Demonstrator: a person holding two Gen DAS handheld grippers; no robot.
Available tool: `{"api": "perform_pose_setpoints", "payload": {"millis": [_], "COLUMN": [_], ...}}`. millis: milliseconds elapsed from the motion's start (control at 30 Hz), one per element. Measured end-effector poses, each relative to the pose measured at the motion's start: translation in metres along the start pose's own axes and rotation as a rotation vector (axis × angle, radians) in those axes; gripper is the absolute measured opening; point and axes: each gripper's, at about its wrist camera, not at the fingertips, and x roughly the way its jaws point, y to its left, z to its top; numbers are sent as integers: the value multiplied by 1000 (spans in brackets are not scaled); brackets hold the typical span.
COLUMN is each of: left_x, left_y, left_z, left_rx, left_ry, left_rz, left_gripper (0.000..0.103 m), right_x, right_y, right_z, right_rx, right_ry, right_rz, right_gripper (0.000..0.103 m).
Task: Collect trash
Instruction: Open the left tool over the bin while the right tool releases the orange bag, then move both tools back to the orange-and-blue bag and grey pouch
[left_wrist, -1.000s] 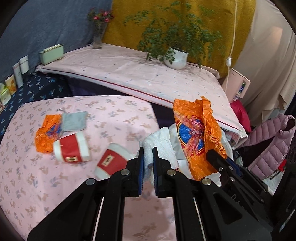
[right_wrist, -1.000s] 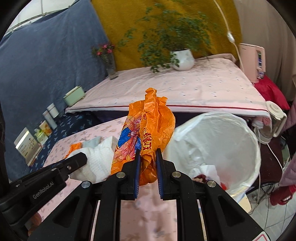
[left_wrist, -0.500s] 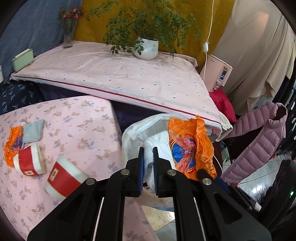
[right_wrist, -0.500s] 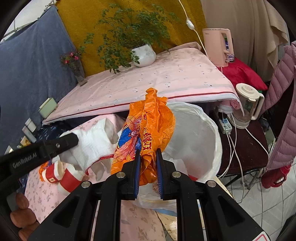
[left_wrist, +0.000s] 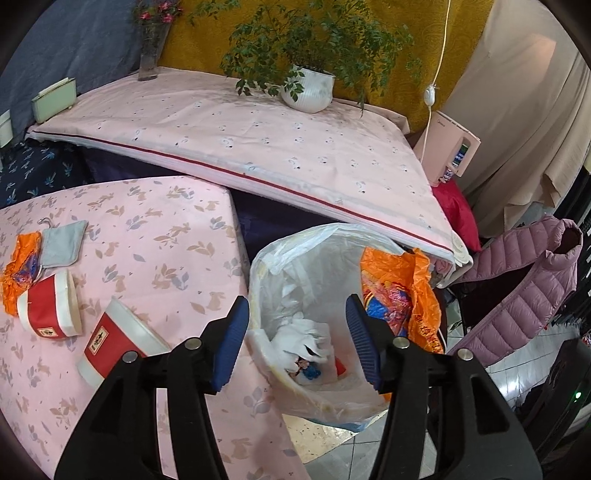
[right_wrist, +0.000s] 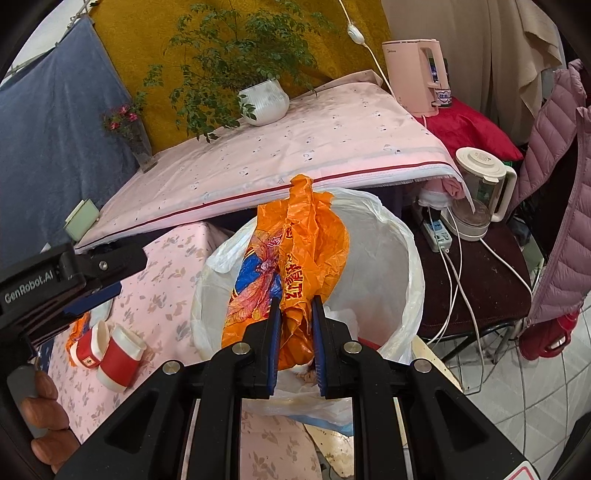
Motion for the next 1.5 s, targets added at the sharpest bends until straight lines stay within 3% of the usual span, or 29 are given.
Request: {"api": "perform_pose_setpoints", "payload": {"millis": [300,567,700,1033,1200,1500], "left_x": [0,-5,-7,-11,-20,-33], "left_y": [13,32,41,70,89,136], "left_z": [-10,-16,-19,-29,-32,-41], "left_rx": [3,-13,-25,-86,-132,-226], "left_ry": [3,-13,-15,3,-20,-22], "left_rz": [59,117,139,176,216,288], "left_gripper": [52,64,66,66,77,80], "right_x": [8,15,13,12,12,14], "right_y": [10,21,26,46,58,88], "right_z": [1,4,3,-4,-9,-20], "right_rx": [-24,-32,-34,-74,-94,-154], "right_ry": [10,6,-3,13,23,51], "right_rz": [2,-2,0,29,48,91], "right_gripper": [16,27,37,38,38,42]}}
